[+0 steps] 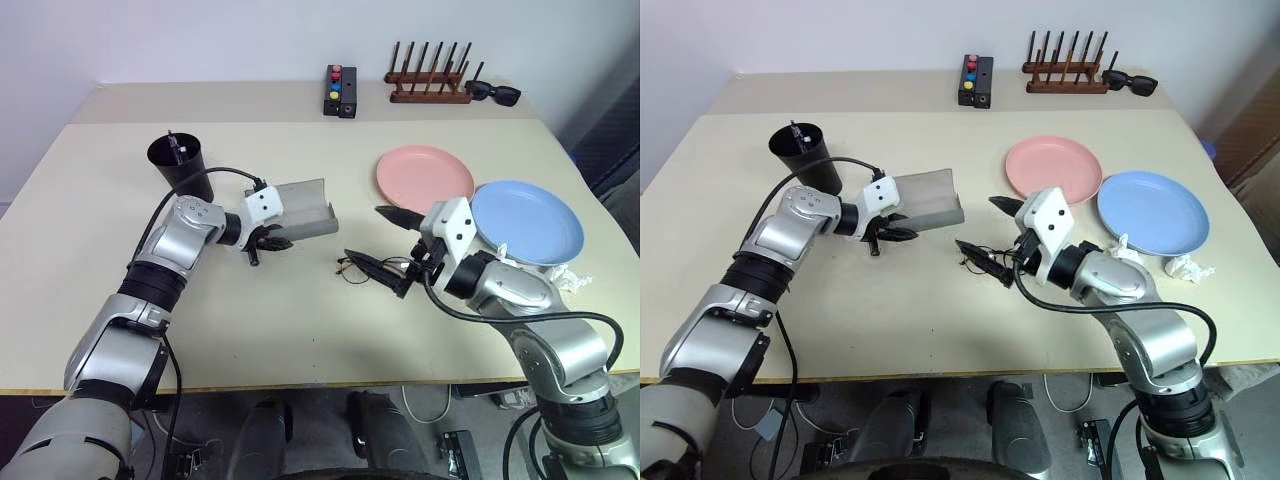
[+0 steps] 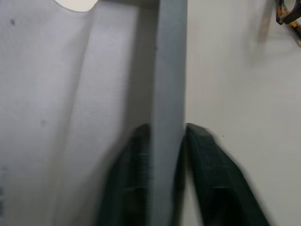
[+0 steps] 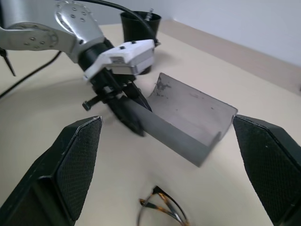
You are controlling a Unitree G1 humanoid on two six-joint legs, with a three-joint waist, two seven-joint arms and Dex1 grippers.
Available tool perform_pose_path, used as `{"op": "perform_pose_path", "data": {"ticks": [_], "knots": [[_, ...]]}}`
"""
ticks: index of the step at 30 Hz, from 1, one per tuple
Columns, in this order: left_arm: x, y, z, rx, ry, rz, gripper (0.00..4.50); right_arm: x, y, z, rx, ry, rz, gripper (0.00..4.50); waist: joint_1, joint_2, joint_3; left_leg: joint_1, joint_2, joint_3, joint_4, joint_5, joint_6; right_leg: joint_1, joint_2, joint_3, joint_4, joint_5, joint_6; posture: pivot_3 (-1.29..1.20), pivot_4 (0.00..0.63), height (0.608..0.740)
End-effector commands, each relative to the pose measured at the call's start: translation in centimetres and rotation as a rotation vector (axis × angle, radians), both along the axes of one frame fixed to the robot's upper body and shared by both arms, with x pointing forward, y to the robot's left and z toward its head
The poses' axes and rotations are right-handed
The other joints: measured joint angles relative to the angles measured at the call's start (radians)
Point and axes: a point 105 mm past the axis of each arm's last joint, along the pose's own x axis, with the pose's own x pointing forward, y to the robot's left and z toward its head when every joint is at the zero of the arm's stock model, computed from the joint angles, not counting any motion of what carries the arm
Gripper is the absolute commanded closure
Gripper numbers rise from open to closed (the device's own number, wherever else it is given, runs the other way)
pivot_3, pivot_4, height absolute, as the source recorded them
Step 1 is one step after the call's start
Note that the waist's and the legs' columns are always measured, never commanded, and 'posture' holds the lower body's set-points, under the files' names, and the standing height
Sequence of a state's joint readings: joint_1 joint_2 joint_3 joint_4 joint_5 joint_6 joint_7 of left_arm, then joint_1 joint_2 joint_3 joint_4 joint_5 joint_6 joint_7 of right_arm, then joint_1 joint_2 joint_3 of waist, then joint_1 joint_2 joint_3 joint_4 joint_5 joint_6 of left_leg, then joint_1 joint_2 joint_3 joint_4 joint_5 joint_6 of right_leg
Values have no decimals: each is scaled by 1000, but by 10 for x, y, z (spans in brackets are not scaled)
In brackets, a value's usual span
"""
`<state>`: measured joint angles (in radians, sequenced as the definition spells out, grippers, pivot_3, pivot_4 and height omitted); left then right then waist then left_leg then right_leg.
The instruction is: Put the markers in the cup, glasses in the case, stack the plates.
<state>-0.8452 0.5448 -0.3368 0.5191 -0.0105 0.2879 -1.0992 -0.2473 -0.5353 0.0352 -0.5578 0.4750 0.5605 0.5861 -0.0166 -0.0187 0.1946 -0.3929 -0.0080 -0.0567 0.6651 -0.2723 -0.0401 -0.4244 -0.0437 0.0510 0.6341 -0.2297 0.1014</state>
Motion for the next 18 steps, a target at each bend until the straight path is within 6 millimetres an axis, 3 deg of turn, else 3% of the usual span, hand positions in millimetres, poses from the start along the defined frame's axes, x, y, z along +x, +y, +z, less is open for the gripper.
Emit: {"op": "perform_pose_path", "data": {"ticks": [1, 7, 12, 18], "knots": [[-2, 5, 17, -9, -57, -21, 3350, -5, 6, 13, 12, -62, 25, 0, 0, 0, 0, 0, 0, 0, 0, 0, 0, 0, 0, 0, 0, 0, 0, 0, 150, 735], [-28, 25, 29, -31, -38, -86, 3350, -3, 6, 14, 11, -66, 31, 0, -5, 0, 0, 0, 1, 0, -1, 0, 0, 0, 1, 0, 0, 0, 0, 0, 150, 735], [-71, 43, 25, -10, 24, -163, 3350, -4, 5, 13, 11, -64, 37, 0, -4, 0, 0, 0, 2, 0, -1, 0, 0, 0, 0, 0, 0, 0, 0, 0, 150, 735], [-73, 48, 18, -11, 4, -96, 3350, -2, 11, 12, 16, -59, 65, 0, 3, 0, 0, 0, 3, 0, 1, 0, 0, 1, 0, 0, 0, -2, -3, 0, 150, 735]]}}
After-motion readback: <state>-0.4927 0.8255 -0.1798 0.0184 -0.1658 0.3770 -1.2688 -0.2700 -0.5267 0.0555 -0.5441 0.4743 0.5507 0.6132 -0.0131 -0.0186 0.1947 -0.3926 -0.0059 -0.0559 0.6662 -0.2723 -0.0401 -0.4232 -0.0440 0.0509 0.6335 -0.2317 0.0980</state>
